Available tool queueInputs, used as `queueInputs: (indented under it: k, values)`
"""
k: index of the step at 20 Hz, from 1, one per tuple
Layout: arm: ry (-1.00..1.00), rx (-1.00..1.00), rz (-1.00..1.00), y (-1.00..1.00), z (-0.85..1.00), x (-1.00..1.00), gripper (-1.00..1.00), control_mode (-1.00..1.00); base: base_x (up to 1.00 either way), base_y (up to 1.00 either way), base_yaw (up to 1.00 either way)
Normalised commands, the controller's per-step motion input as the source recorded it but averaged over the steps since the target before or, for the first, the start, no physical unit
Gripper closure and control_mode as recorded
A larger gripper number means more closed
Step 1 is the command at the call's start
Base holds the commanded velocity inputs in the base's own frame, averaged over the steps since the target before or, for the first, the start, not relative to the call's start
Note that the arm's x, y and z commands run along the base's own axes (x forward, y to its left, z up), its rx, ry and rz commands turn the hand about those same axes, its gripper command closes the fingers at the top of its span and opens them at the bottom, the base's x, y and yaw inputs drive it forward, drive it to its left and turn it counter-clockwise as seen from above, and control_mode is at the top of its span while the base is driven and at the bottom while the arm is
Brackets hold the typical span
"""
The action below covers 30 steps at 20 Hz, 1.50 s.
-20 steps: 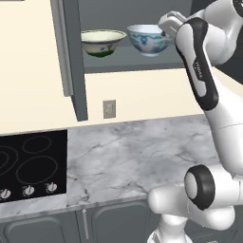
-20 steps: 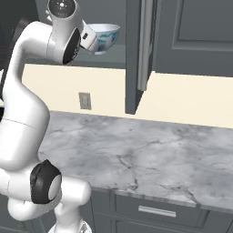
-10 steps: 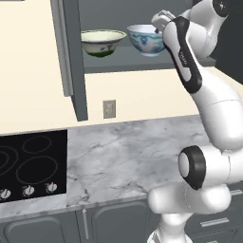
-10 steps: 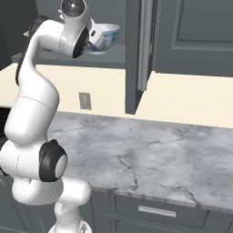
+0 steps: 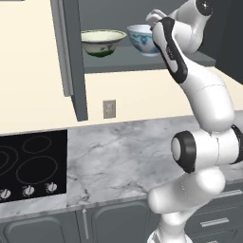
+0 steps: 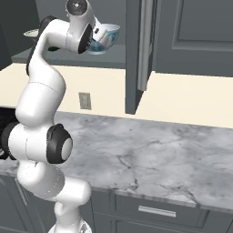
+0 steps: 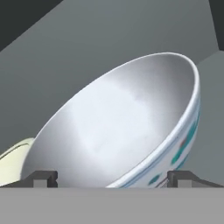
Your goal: Pick up the bowls from the cabinet and place each bowl in front of a stool on the dining counter.
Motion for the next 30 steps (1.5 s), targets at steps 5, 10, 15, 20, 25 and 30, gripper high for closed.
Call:
queueInputs:
  k: [5,10,15,20,25,30]
  values:
    - [0.02,0.0,-0.05,0.0,0.0,0.29,-1.0,-1.0,0.0,0.0,0.0]
    - [0.11,0.0,-0.09,-0.05,0.0,0.12,-1.0,-1.0,0.0,0.0,0.0]
    - [0.15,0.0,-0.12,-0.01,-0.07,0.03,-1.0,-1.0,0.0,0.0,0.0]
    - [0.07,0.0,-0.11,0.0,-0.16,0.01,1.0,-1.0,0.0,0.0,0.0]
    - [0.0,0.0,0.0,0.0,-0.07,-0.18,1.0,-1.0,0.0,0.0,0.0]
    - [-0.07,0.01,0.0,-0.27,-0.53,-1.0,1.0,-1.0,0.0,0.0,0.0]
